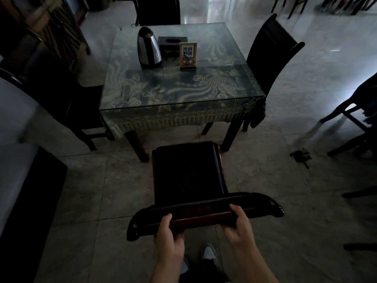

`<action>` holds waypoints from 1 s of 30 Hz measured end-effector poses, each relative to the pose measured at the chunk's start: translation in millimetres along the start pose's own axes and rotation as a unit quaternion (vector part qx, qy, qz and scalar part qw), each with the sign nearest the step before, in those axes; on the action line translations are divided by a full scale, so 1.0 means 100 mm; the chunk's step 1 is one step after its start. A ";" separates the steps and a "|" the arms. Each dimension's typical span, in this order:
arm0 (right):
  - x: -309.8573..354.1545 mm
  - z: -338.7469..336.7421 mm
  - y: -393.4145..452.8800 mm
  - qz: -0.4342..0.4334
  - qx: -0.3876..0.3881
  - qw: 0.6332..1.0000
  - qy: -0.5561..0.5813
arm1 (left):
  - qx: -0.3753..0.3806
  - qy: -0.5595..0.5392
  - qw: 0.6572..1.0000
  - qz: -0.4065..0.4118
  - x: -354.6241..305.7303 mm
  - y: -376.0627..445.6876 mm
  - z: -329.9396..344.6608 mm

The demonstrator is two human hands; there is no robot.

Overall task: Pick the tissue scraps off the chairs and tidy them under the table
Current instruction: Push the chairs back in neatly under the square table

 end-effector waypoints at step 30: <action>0.68 1.80 1.34 -0.043 0.034 0.998 -0.017 | -0.029 -0.092 0.995 -0.016 -1.11 1.46 1.73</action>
Point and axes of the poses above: each hand's wrist, its own y-axis towards the middle knuckle, its own z-axis out of the palm, x = y × z, the point moved 1 cm from there along y, towards the middle knuckle, and after that the axes turned 2 degrees about -z, right-handed, at the moved point
